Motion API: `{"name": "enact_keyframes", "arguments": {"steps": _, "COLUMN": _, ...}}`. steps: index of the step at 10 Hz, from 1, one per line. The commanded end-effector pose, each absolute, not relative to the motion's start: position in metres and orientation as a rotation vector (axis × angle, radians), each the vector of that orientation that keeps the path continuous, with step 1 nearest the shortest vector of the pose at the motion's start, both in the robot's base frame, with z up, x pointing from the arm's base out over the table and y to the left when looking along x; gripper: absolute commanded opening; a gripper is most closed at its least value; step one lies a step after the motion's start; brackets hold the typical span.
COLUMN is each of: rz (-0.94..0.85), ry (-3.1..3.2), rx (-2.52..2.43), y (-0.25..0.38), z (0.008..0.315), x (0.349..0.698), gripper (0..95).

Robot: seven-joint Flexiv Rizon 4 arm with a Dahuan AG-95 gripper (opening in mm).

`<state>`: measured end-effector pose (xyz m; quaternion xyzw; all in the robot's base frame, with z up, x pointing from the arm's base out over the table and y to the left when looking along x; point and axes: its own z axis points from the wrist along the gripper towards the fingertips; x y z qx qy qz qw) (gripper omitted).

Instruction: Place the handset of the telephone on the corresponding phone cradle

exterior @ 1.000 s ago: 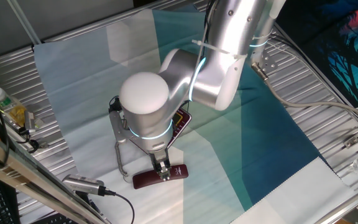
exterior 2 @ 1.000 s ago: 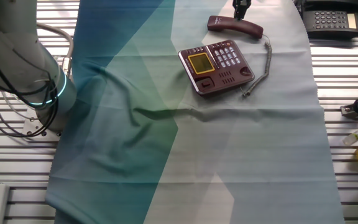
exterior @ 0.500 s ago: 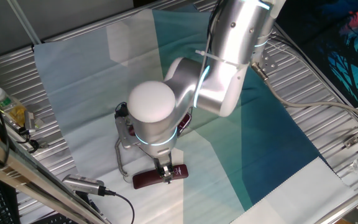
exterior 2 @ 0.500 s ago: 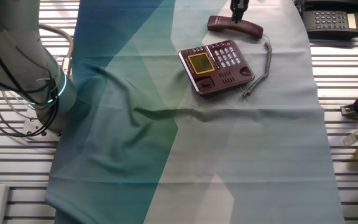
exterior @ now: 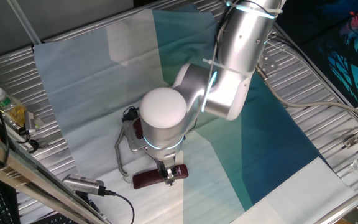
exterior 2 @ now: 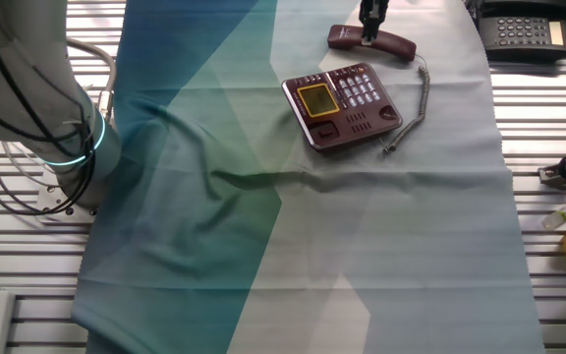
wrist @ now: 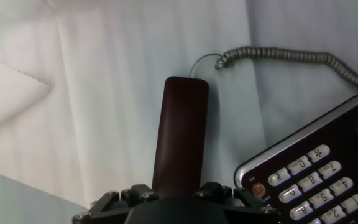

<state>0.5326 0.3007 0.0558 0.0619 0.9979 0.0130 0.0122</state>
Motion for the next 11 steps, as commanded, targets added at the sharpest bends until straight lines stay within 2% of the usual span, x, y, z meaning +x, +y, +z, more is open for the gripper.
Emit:
{"name": "enact_keyframes", "arguments": {"steps": 1, "rz": 0.045, "ry": 3.104, "rx": 0.184, "y": 0.3006, "z": 0.0511, "x": 0.5325, "gripper": 38.0}}
{"name": "enact_keyframes", "arguments": {"steps": 5, "rz": 0.051, "ry": 3.096, "rx": 0.153, "y": 0.2976, "z": 0.0474, "x": 0.5316, "gripper": 38.0}}
{"name": "enact_keyframes", "arguments": {"steps": 6, "rz": 0.051, "ry": 3.094, "rx": 0.154, "y": 0.2976, "z": 0.0474, "x": 0.5316, "gripper": 57.0}}
{"name": "enact_keyframes", "arguments": {"steps": 7, "rz": 0.064, "ry": 3.077, "rx": 0.141, "y": 0.2977, "z": 0.0474, "x": 0.5316, "gripper": 57.0}}
{"name": "enact_keyframes", "arguments": {"steps": 8, "rz": 0.070, "ry": 3.073, "rx": 0.137, "y": 0.2979, "z": 0.0474, "x": 0.5316, "gripper": 76.0}}
{"name": "enact_keyframes", "arguments": {"steps": 11, "rz": 0.069, "ry": 3.075, "rx": 0.133, "y": 0.2985, "z": 0.0459, "x": 0.5311, "gripper": 76.0}}
